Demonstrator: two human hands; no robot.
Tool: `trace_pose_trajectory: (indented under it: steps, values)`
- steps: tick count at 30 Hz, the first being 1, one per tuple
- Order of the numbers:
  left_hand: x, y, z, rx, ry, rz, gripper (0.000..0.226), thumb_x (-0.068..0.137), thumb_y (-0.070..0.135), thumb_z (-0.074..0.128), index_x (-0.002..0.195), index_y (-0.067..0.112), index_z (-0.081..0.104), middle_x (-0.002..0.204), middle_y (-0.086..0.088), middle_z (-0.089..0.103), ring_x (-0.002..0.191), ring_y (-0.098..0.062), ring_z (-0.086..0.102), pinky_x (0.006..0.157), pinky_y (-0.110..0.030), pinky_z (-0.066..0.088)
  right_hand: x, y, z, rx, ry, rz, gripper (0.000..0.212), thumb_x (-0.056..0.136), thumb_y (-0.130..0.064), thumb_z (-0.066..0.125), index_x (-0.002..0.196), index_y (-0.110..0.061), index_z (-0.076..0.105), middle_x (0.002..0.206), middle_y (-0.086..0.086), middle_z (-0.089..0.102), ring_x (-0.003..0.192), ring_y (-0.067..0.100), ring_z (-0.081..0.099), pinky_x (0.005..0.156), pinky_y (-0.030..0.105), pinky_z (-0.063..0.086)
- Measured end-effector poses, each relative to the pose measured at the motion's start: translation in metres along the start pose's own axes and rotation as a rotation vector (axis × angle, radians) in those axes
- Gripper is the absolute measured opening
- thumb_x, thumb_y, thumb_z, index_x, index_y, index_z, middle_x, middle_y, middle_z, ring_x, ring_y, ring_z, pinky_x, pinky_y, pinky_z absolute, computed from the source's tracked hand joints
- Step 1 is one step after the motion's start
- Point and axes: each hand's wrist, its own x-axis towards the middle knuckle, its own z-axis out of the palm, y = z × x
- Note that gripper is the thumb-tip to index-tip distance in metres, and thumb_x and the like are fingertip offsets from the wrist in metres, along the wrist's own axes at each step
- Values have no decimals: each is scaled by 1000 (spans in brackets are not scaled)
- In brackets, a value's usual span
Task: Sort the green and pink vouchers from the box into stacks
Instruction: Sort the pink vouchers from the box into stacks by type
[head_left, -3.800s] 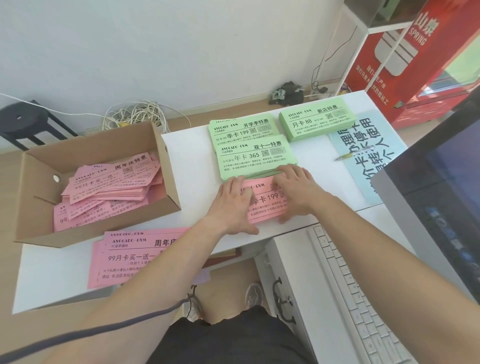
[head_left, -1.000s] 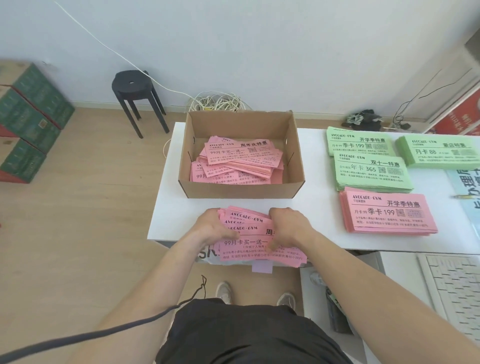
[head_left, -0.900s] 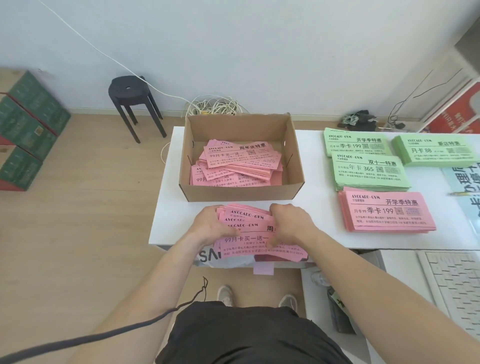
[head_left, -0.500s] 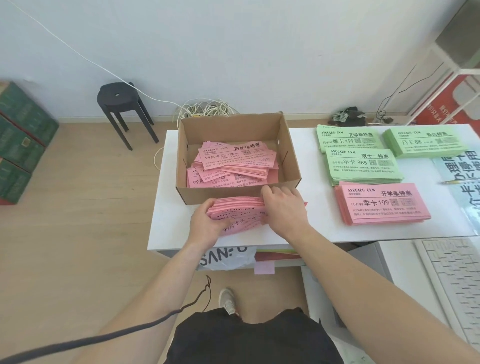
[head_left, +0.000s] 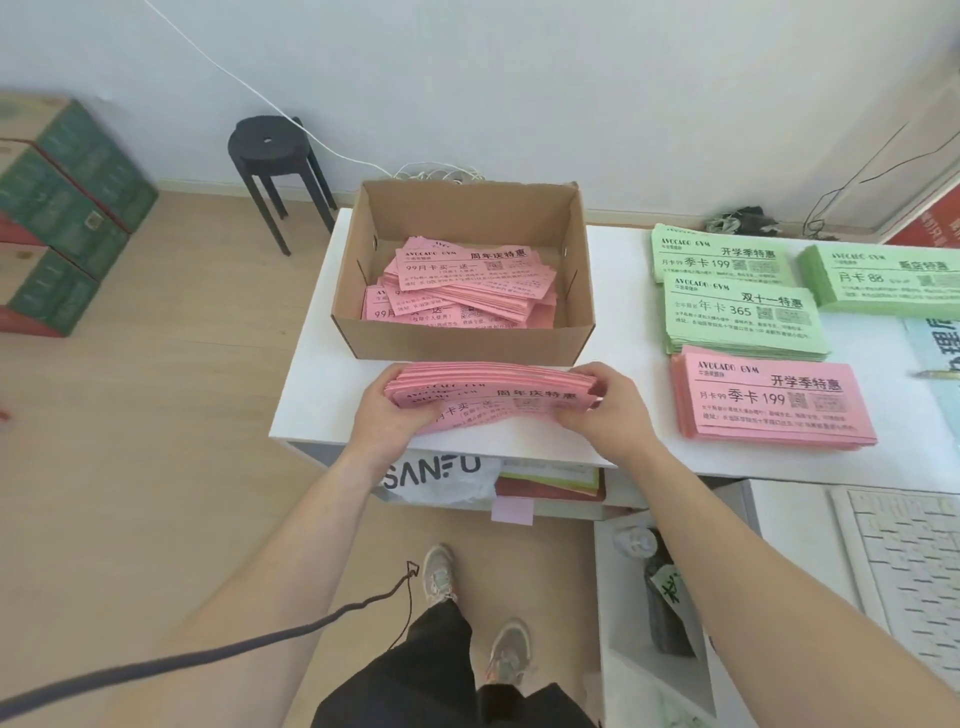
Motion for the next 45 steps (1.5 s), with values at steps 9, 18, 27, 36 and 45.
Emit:
trace_pose_trajectory:
  steps: [9, 18, 27, 36, 45]
  values:
    - [5, 2, 7, -19, 30, 0, 55, 77, -13, 66, 124, 15, 63, 110, -1, 74, 105, -13, 70, 89, -29, 54, 1, 0, 29, 230, 65, -17, 45, 79, 10, 72, 103, -26, 59, 98, -9, 71, 83, -9, 66, 70, 14, 51]
    - [6, -9, 12, 76, 94, 10, 52, 76, -15, 67, 112, 21, 58, 102, 7, 72, 94, 0, 68, 84, -18, 51, 0, 17, 43, 307, 67, -58, 48, 76, 13, 76, 111, -16, 62, 104, 1, 75, 99, 12, 72, 86, 27, 58]
    - [6, -15, 11, 181, 101, 24, 54, 76, -8, 67, 120, 21, 54, 107, 7, 69, 100, -6, 65, 81, -20, 49, 3, 20, 43, 291, 94, -73, 46, 76, 9, 78, 109, -19, 63, 101, -4, 75, 97, 11, 72, 87, 32, 58]
    - [6, -12, 14, 246, 80, 0, 53, 82, 0, 69, 130, 16, 53, 112, 12, 67, 110, -12, 64, 87, -19, 45, 1, 19, 49, 318, 117, -52, 45, 78, 8, 78, 110, -18, 60, 103, -4, 74, 98, 7, 71, 86, 26, 56]
    - [-27, 94, 56, 467, -193, 187, 52, 84, 4, 69, 123, 26, 44, 113, 12, 62, 106, -11, 59, 89, -25, 42, -24, -16, -49, 287, 264, -18, 56, 77, 1, 83, 119, -27, 61, 107, -7, 75, 100, 10, 72, 88, 36, 59]
